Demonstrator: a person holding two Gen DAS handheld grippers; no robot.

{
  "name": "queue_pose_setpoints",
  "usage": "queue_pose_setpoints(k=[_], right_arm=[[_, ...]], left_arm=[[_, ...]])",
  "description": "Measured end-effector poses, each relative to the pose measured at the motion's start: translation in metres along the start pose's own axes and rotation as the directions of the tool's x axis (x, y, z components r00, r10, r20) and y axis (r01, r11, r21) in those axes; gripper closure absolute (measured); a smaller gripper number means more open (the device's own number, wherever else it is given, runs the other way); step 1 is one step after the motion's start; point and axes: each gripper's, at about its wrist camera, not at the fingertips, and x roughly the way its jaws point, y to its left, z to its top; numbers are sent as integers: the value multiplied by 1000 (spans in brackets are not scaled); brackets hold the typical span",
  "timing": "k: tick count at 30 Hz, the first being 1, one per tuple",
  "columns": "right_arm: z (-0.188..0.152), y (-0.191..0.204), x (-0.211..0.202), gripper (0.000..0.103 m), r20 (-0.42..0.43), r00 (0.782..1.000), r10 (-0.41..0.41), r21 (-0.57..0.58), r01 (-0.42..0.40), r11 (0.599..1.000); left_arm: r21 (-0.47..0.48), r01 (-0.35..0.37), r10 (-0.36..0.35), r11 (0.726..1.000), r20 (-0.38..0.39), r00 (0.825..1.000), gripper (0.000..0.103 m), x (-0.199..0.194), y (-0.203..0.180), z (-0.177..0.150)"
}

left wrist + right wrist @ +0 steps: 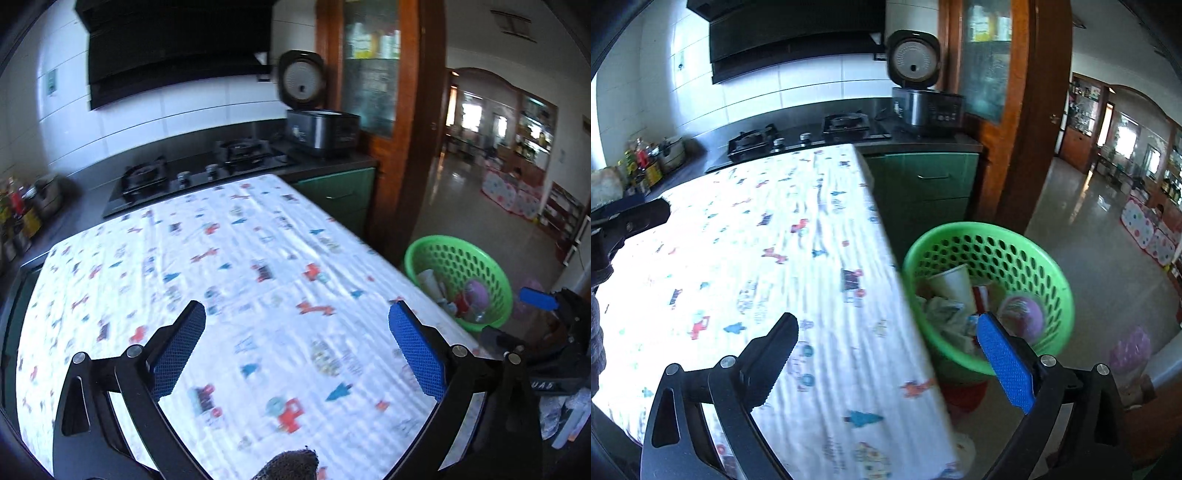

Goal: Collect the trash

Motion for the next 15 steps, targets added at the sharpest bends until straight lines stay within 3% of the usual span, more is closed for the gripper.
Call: queue_pose_setpoints(k=[9,15], right_arm=[[5,36,-5,8,12,999,38,-52,-37,998],[9,49,-10,8,16,997,82,-27,-81,996]], left_arm=[[-71,-128,129,989,11,992,5,-30,51,-34],[-85,-158,161,984,31,986,5,-44,62,-45]])
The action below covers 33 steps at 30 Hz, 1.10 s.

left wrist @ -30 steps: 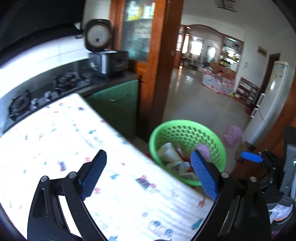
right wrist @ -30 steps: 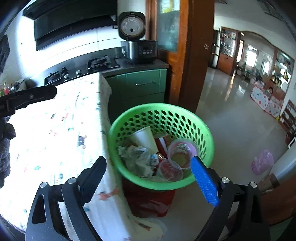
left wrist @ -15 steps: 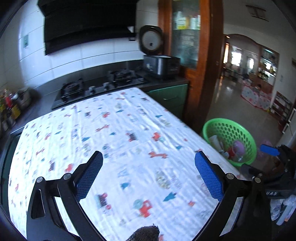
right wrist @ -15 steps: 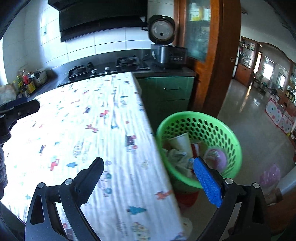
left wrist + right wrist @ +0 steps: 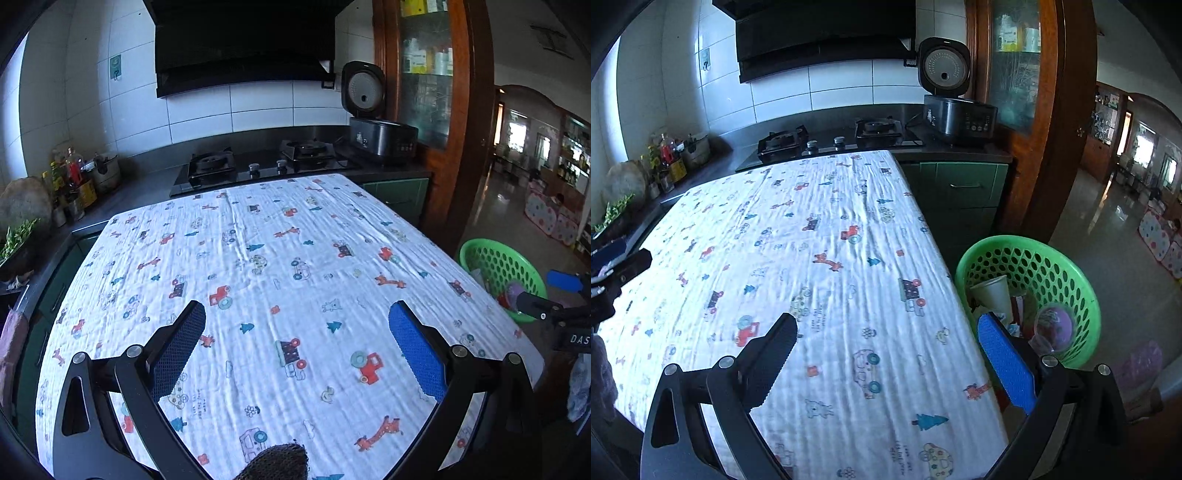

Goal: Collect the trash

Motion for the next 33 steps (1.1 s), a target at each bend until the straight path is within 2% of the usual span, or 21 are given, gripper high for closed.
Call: queue_pose_setpoints(k=[6,11,18,33], right_arm=[[0,8,-7,7,22,1000,20,16,-20,1000],[-3,14,-8,7,29,999,-16,-6,16,1000],[-6,18,-10,7,40,999,1,0,-1,1000],[-9,21,-18,7,60,998,-23,-11,24,1000]], left_arm=[[1,7,-7,1000,-7,1000,5,-3,-1,-10],[-3,6,-6,1000,-8,1000,5,-6,2,-14],[-8,3,-3,1000,-8,1000,5,-8,6,-17],[-24,25,-25,999,-12,1000,5,-5,3,-19]])
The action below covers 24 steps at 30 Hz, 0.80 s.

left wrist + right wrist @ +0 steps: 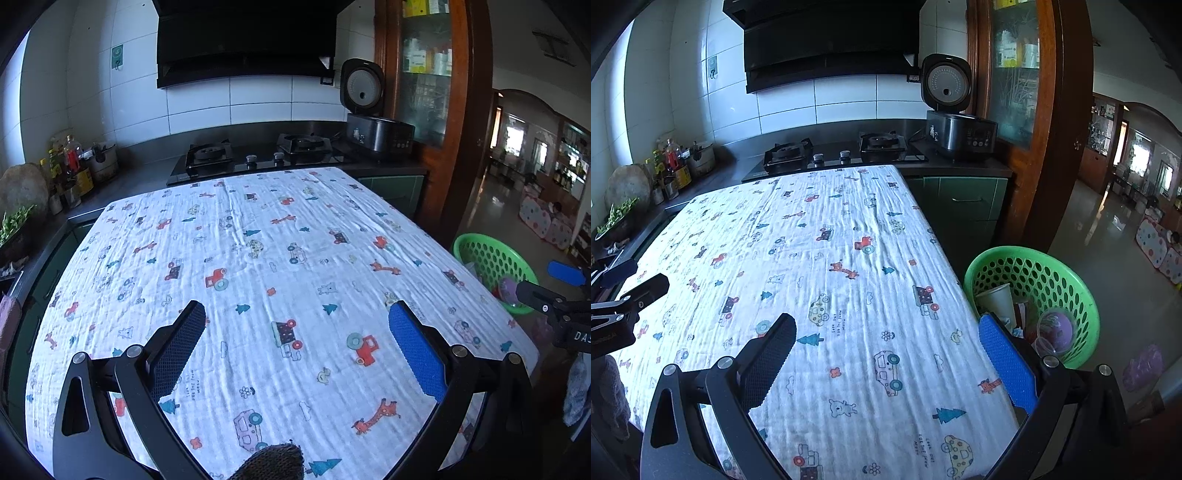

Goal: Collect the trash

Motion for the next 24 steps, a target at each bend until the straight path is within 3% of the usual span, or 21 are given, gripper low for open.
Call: queue_pose_setpoints(k=[24], right_arm=[[-23,-13,-29,7,33,998,-56,49,55,997]], left_arm=[[37,48,-49,998,14,999,5,-14,-27,-7]])
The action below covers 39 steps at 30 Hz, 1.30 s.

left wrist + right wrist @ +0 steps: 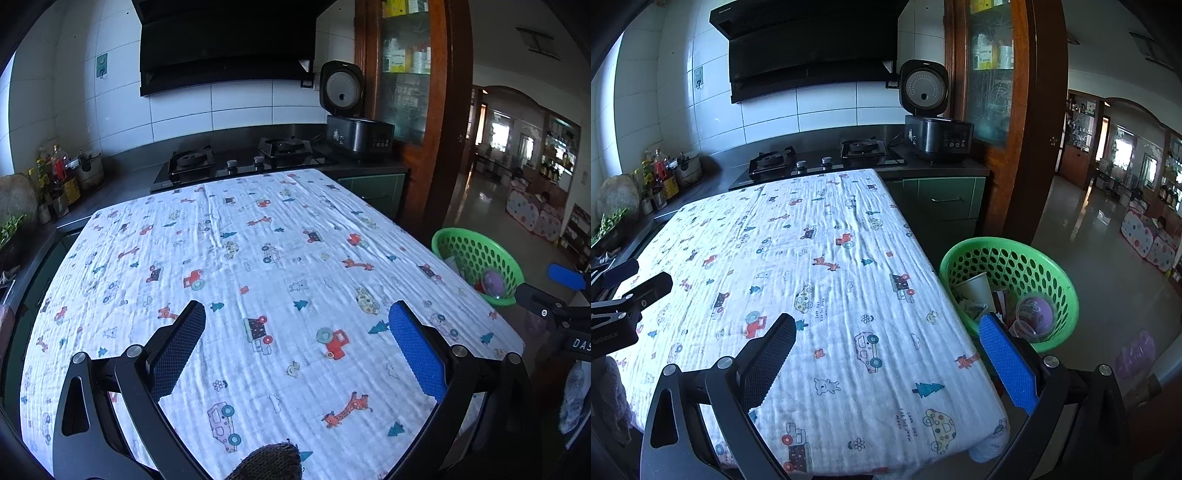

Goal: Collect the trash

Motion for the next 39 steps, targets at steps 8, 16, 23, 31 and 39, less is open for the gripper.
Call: queue_pose_setpoints(k=[8,16,23,31,39], right_arm=[[-3,-6,-7,7,15,1000,-4,17,4,1000],[-4,-9,-10,7,23,1000,-4,25,3,1000],[-4,-10,-11,7,25,1000,-6,29,5,1000],[-4,-11,-10,7,23,1000,-5,31,4,1000],[-5,-11,-10,7,24,1000,-3,31,3,1000]], left_arm=[[-1,1,-1,1000,4,1000,5,-2,-2,0],[1,8,-8,1000,9,1000,5,-6,-5,-1],[9,-7,7,1000,27,1000,6,-8,-8,0],[0,-2,2,1000,4,1000,6,-3,-8,-1],[5,2,-2,1000,-3,1000,5,-2,-9,-1]])
